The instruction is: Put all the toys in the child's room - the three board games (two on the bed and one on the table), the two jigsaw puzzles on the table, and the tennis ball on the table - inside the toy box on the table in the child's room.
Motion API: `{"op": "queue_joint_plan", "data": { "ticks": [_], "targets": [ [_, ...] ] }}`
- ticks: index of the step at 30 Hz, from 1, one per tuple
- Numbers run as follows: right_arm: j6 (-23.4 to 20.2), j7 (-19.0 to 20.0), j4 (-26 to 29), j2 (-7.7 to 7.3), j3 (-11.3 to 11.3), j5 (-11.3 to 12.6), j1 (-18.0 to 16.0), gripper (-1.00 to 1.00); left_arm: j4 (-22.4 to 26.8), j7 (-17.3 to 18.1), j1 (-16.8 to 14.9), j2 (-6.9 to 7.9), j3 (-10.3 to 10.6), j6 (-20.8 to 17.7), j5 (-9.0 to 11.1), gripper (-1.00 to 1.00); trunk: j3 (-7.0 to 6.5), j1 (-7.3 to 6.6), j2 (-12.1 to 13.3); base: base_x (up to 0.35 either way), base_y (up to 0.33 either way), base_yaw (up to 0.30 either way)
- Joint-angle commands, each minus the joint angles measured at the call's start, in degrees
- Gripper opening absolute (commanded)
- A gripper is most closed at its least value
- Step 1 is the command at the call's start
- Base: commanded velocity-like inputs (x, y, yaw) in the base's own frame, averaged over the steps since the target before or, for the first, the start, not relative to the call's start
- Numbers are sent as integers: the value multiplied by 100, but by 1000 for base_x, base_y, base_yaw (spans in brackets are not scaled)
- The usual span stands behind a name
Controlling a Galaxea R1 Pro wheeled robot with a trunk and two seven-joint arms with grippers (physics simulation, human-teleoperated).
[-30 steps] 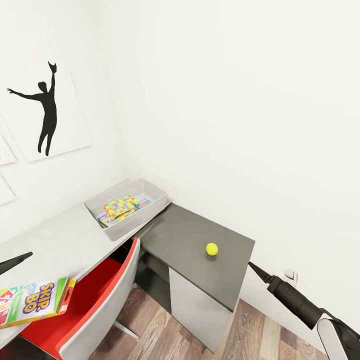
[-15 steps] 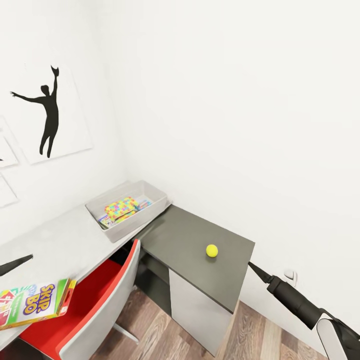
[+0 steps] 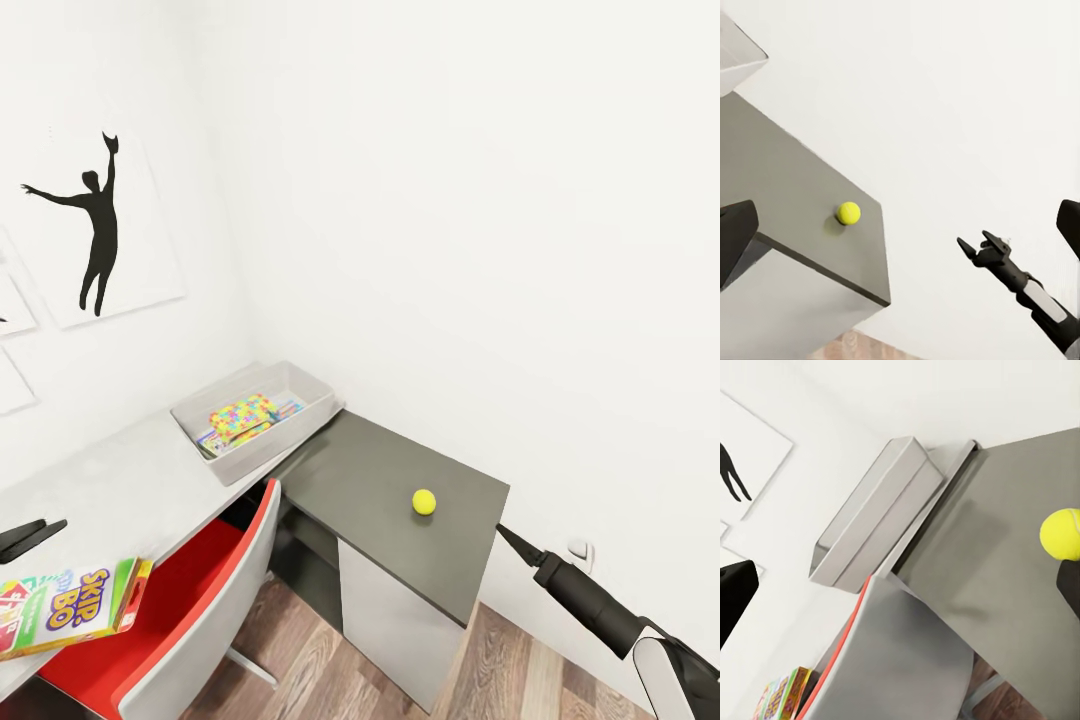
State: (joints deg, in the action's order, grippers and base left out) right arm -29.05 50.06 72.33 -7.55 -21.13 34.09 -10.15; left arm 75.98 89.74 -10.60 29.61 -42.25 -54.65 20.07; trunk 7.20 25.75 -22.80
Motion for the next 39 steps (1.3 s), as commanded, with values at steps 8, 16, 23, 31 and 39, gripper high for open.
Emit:
{"op": "queue_joint_plan", "data": {
  "ticks": [8,16,23,31,39],
  "targets": [
    [-44,4,-15,1,-3,40,-5,100,-467,26,-3,5,-7,-155,-25,100,12,3,-12,0,0,0],
    [-40,-6,-19,7,3,41,-5,100,-707,26,4,9,-18,-167,-47,100,12,3,-12,0,0,0],
    [-39,-18,-32,8,3,38,-5,100,-901,26,5,13,-28,-207,-150,100,12,3,-12,0,0,0],
    [-39,-31,-34,8,4,37,-5,100,-1258,26,6,57,-39,-313,-207,100,12,3,-12,0,0,0],
    [-39,-39,-35,8,4,37,-5,100,-1625,26,3,88,-68,-448,-226,100,12,3,-12,0,0,0]
  ]
}}
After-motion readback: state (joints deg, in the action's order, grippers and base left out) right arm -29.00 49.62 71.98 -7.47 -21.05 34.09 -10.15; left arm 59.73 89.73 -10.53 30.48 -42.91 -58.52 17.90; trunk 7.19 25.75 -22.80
